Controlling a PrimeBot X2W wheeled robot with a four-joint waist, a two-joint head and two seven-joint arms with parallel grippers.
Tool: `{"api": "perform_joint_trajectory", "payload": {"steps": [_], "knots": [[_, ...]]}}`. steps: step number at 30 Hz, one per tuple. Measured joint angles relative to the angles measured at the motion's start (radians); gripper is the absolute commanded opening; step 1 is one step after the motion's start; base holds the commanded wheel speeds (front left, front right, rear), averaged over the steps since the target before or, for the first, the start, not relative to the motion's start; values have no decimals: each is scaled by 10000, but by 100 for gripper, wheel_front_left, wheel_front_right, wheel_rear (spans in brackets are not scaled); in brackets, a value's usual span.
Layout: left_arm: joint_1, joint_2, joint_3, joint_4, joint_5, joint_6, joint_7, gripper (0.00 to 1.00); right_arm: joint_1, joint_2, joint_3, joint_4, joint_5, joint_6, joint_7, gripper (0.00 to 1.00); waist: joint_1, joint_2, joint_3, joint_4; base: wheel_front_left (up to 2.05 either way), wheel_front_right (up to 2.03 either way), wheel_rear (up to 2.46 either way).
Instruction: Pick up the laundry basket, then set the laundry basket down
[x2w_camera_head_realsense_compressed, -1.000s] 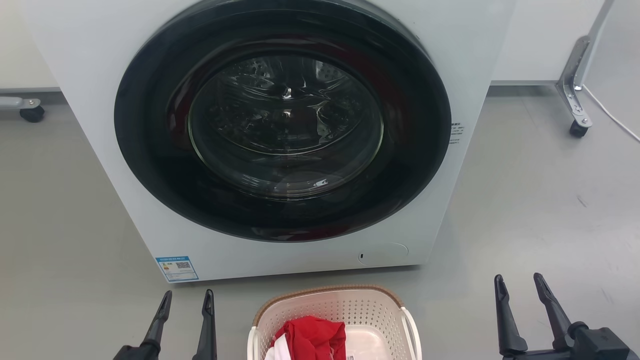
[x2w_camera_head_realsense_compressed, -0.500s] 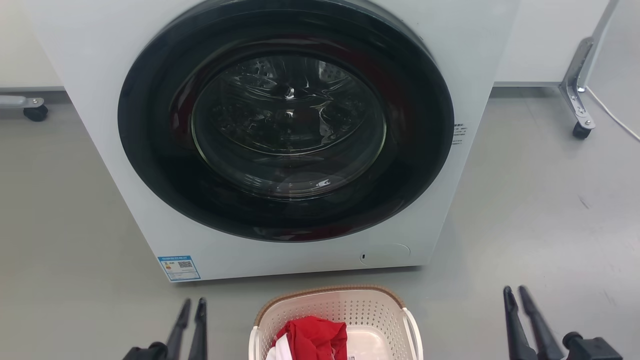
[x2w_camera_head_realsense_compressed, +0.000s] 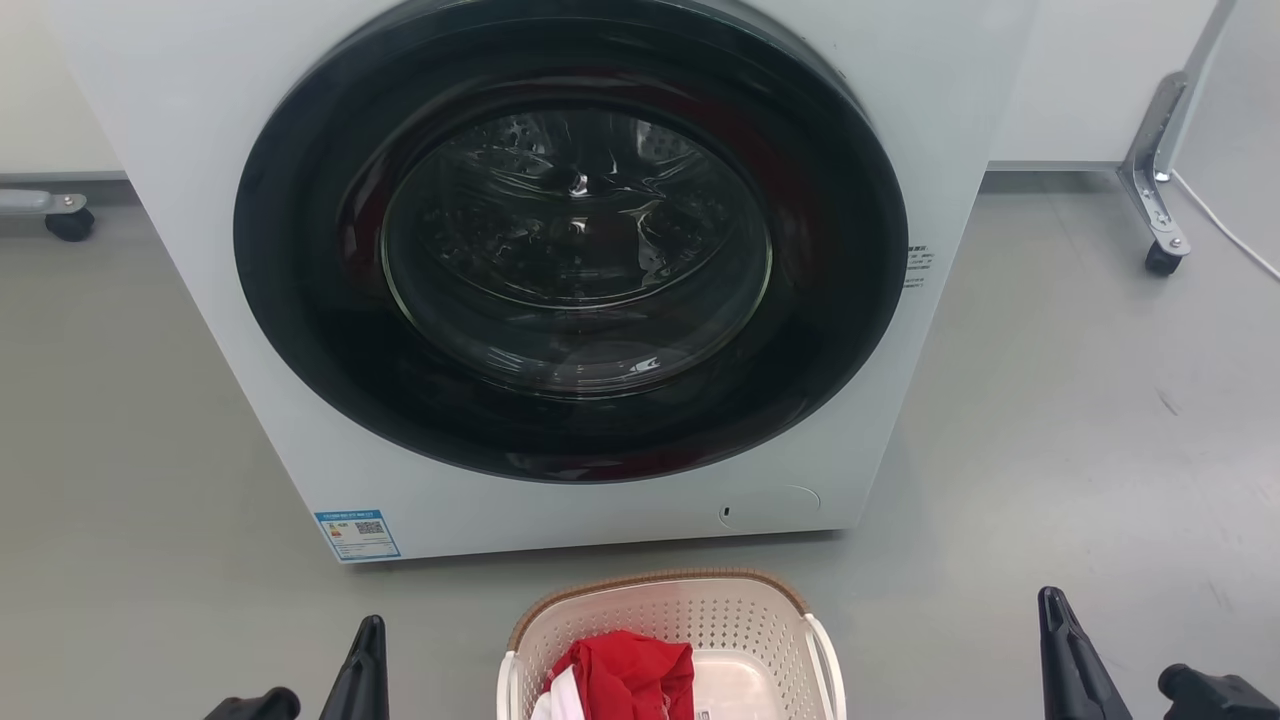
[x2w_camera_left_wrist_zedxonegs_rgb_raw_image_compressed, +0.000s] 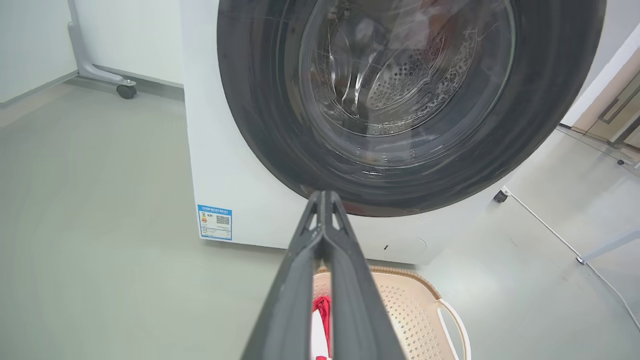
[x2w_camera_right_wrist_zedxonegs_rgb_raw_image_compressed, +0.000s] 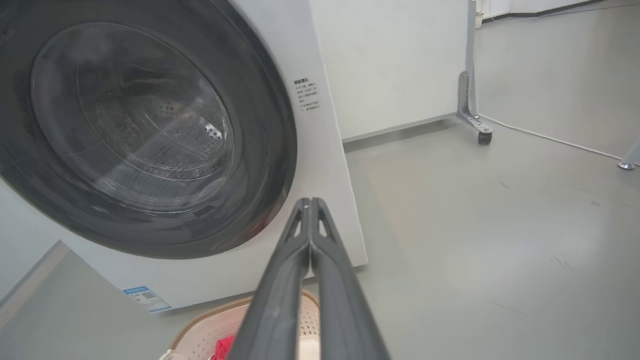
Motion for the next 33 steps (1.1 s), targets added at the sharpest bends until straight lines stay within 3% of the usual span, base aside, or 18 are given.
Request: {"api": "perform_joint_trajectory", "payload": {"steps": [33], "knots": [[-631,-307,1091,679,-4144,-792,989,0,-718,477,-1239,798,4332,761,1256,0,0,0,59,-20,0,0,0]]}}
